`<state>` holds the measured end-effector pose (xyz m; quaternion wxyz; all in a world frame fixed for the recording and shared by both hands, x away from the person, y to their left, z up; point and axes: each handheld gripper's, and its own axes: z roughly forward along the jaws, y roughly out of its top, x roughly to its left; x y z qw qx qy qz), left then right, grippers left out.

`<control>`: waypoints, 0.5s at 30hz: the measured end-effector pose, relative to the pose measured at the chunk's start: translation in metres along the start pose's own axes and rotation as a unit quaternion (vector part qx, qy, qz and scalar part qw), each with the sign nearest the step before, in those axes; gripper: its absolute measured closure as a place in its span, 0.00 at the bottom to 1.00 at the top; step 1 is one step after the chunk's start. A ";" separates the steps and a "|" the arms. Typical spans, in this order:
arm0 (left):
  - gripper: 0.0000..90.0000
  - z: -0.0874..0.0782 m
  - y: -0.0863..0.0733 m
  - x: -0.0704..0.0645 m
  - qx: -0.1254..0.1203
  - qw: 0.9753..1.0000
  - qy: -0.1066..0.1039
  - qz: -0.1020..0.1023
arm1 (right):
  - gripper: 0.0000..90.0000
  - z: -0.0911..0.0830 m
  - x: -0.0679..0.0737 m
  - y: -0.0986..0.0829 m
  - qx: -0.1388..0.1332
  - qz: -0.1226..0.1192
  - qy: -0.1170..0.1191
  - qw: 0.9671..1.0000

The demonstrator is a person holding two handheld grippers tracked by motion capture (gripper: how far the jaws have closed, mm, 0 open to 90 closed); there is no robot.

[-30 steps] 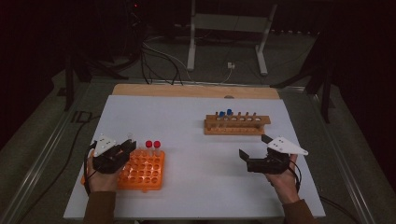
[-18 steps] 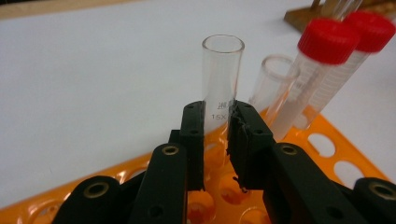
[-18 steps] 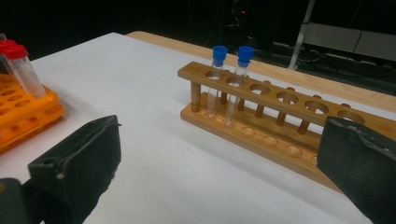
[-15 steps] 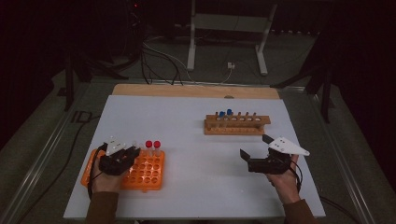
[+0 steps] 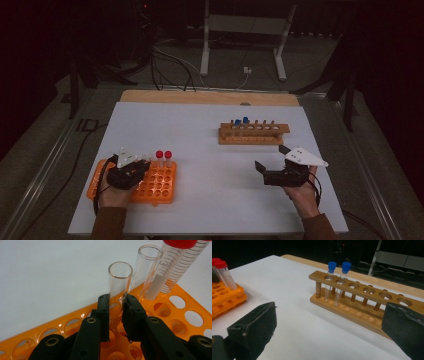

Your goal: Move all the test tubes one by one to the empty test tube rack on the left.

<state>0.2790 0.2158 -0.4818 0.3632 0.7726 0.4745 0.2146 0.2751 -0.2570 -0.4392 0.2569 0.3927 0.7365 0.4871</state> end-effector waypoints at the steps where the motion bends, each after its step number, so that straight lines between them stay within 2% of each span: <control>1: 0.84 0.000 0.000 0.000 -0.002 1.000 -0.003 -0.004 | 0.00 0.000 0.000 0.000 0.000 0.000 0.000 1.000; 7: 0.70 -0.003 -0.001 0.000 -0.006 1.000 -0.001 -0.007 | 0.00 -0.001 -0.001 0.001 -0.002 0.000 -0.001 1.000; 11: 0.61 -0.013 0.001 0.002 -0.037 0.999 -0.010 -0.016 | 0.00 -0.001 -0.002 0.005 -0.006 0.000 -0.003 1.000; 15: 0.48 -0.022 0.001 0.005 -0.074 0.997 -0.023 -0.028 | 0.00 0.000 -0.002 0.011 -0.011 0.001 -0.005 1.000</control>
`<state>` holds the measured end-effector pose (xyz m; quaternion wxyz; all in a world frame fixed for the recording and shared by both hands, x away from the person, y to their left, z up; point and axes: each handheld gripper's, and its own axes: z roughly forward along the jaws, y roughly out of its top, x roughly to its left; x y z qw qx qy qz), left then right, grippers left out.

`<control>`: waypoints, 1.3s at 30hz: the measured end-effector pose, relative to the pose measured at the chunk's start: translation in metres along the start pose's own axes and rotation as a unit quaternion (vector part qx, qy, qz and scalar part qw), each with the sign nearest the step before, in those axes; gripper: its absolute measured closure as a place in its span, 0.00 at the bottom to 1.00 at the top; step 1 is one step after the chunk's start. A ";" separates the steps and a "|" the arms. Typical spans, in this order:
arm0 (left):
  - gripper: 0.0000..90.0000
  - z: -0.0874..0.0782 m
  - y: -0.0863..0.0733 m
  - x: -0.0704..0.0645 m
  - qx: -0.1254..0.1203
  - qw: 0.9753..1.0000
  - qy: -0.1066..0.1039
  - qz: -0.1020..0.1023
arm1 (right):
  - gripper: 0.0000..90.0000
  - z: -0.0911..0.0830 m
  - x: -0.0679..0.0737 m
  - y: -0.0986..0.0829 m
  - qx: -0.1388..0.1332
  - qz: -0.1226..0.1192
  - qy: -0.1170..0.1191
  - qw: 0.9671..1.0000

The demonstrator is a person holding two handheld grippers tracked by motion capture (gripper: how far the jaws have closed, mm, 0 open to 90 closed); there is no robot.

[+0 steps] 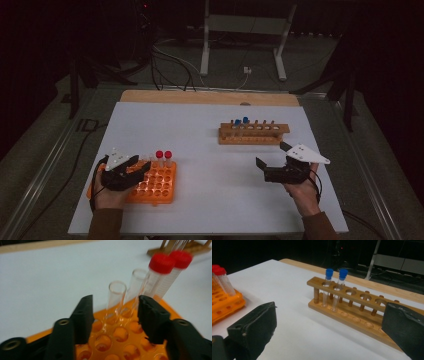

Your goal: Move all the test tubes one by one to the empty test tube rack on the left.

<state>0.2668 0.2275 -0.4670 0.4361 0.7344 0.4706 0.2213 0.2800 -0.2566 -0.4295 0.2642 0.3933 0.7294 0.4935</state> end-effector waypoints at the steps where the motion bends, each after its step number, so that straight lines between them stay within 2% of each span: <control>1: 0.45 -0.002 0.000 0.000 -0.010 1.000 -0.004 -0.003 | 0.00 0.001 0.000 0.002 0.000 -0.002 -0.001 1.000; 5: 0.38 -0.011 0.002 0.000 -0.056 0.998 -0.029 -0.016 | 0.00 0.007 -0.001 0.009 0.003 -0.001 -0.003 1.000; 9: 0.29 -0.017 0.006 -0.005 -0.087 0.996 -0.033 -0.016 | 0.01 0.015 -0.003 0.017 0.005 0.001 -0.002 1.000; 13: 0.16 -0.020 0.009 -0.009 -0.106 0.994 -0.028 -0.023 | 0.07 0.028 -0.007 0.026 0.007 0.011 0.001 1.000; 15: 0.07 -0.020 0.009 -0.010 -0.104 0.994 -0.023 -0.025 | 0.11 0.035 -0.010 0.029 0.010 0.013 0.002 1.000; 17: 0.03 -0.020 0.009 -0.010 -0.105 0.994 -0.021 -0.028 | 0.15 0.042 -0.013 0.032 0.012 0.009 -0.002 1.000; 20: 0.01 -0.021 0.009 -0.010 -0.108 0.994 -0.013 -0.030 | 0.22 0.054 -0.019 0.035 0.019 0.016 -0.010 1.000; 24: 0.01 -0.024 0.009 -0.010 -0.121 0.992 0.019 -0.028 | 0.36 0.069 -0.025 0.037 0.025 0.022 -0.012 0.999; 27: 0.01 -0.025 0.008 -0.010 -0.125 0.991 0.030 -0.030 | 0.45 0.081 -0.027 0.036 0.032 0.021 -0.019 0.999; 34: 0.02 -0.024 0.009 -0.012 -0.125 0.991 0.023 -0.034 | 0.59 0.109 -0.031 0.036 0.050 0.023 -0.030 0.998; 37: 0.03 -0.024 0.009 -0.012 -0.125 0.991 0.020 -0.032 | 0.64 0.118 -0.032 0.036 0.049 0.039 -0.038 0.997; 39: 0.03 -0.024 0.008 -0.012 -0.125 0.991 0.021 -0.034 | 0.67 0.123 -0.033 0.036 0.050 0.040 -0.043 0.997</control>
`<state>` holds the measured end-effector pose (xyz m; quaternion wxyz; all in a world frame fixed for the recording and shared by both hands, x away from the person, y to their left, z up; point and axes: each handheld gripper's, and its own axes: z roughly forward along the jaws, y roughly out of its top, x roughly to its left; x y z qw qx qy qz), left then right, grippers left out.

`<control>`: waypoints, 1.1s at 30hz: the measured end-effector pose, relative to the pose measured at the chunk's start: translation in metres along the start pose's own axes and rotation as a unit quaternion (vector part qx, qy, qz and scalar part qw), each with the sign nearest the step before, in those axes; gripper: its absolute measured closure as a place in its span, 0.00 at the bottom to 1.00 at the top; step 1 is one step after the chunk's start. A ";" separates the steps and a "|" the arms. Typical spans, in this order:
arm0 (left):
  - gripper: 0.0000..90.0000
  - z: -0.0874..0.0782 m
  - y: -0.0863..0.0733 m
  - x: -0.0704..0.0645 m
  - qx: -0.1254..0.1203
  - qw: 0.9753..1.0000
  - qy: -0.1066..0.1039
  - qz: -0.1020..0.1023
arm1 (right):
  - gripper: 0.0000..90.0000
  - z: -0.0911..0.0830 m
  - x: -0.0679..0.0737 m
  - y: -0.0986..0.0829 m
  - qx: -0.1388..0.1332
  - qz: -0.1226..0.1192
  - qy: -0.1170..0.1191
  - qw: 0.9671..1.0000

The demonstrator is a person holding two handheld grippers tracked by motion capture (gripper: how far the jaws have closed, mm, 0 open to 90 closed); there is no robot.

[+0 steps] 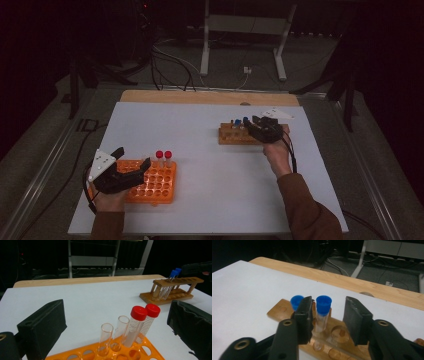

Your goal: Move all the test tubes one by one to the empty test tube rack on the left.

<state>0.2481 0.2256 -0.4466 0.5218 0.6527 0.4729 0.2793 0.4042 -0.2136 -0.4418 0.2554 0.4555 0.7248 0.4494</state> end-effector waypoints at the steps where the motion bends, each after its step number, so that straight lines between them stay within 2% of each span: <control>1: 0.03 0.000 0.000 0.000 -0.001 1.000 0.001 -0.002 | 0.68 0.002 0.000 0.000 0.002 0.001 0.001 1.000; 4: 0.03 -0.001 0.000 0.001 -0.002 1.000 0.003 -0.003 | 0.71 0.009 0.000 0.000 0.006 0.001 -0.004 1.000; 12: 0.03 0.000 -0.001 0.001 0.001 1.000 0.003 -0.003 | 0.83 0.021 0.003 -0.005 0.017 -0.001 0.007 1.000; 17: 0.03 0.000 -0.001 0.000 0.001 1.000 0.002 -0.004 | 0.84 0.022 0.008 -0.006 0.017 -0.010 0.014 1.000; 28: 0.02 0.001 -0.001 -0.001 0.003 1.000 0.001 -0.003 | 0.85 0.019 0.011 -0.007 0.023 -0.022 0.011 0.999; 33: 0.02 0.002 -0.001 -0.001 0.003 1.000 0.001 -0.006 | 0.85 0.010 0.009 -0.003 0.006 -0.017 0.013 1.000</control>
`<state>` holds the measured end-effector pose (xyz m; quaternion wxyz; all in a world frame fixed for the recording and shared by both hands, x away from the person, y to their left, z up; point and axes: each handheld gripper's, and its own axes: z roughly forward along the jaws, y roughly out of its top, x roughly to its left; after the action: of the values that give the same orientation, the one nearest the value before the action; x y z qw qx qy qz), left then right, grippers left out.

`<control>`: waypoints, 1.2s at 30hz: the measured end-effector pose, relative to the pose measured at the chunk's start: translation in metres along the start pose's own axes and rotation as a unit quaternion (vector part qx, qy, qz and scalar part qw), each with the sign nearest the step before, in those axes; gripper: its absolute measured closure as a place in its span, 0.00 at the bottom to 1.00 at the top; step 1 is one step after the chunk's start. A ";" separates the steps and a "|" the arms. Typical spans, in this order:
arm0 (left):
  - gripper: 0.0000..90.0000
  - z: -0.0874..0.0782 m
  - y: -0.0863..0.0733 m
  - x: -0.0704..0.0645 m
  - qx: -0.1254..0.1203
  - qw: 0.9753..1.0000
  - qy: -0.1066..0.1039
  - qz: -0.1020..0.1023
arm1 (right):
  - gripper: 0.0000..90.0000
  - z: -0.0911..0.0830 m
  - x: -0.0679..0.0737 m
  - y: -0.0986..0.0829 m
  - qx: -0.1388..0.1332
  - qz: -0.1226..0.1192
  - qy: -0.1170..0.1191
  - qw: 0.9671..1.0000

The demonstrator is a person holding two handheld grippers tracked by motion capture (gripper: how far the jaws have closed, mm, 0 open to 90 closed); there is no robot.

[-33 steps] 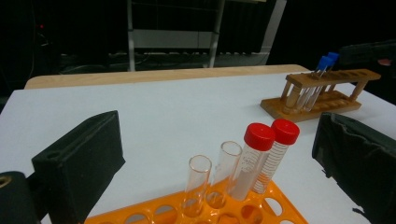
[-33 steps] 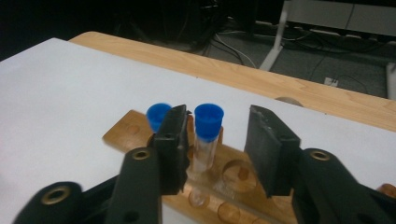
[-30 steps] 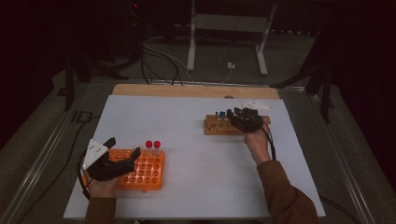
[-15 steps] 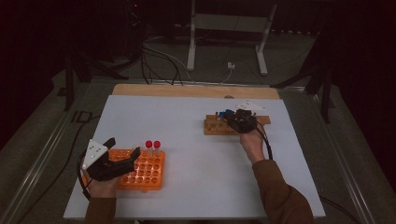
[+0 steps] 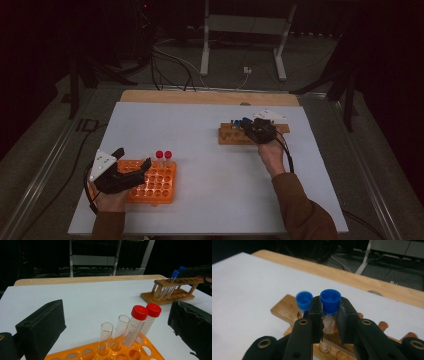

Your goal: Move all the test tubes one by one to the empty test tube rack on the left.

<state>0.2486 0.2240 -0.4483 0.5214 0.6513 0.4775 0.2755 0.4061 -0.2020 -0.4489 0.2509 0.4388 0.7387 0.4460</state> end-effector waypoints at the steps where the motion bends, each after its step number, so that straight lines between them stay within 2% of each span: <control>1: 0.02 0.000 0.000 0.000 0.000 1.000 0.000 0.000 | 0.85 -0.003 0.000 0.001 -0.006 0.002 -0.001 1.000; 11: 0.02 0.001 0.000 -0.002 0.001 1.000 0.000 0.001 | 0.85 -0.035 -0.006 0.018 -0.059 0.007 0.004 0.998; 17: 0.01 0.001 0.001 -0.003 0.000 1.000 0.001 0.004 | 0.85 -0.052 -0.007 0.024 -0.076 0.003 0.009 0.997; 26: 0.01 0.000 0.007 -0.011 -0.008 1.000 -0.004 0.013 | 0.85 -0.071 -0.009 0.022 -0.077 0.000 0.026 0.997; 36: 0.01 0.004 0.023 -0.032 -0.019 0.999 -0.026 0.032 | 0.85 -0.085 -0.002 0.015 -0.066 0.000 0.060 0.996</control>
<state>0.2471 0.1931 -0.4236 0.5367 0.6635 0.4373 0.2836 0.3481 -0.2376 -0.3952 0.2348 0.3934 0.7213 0.5195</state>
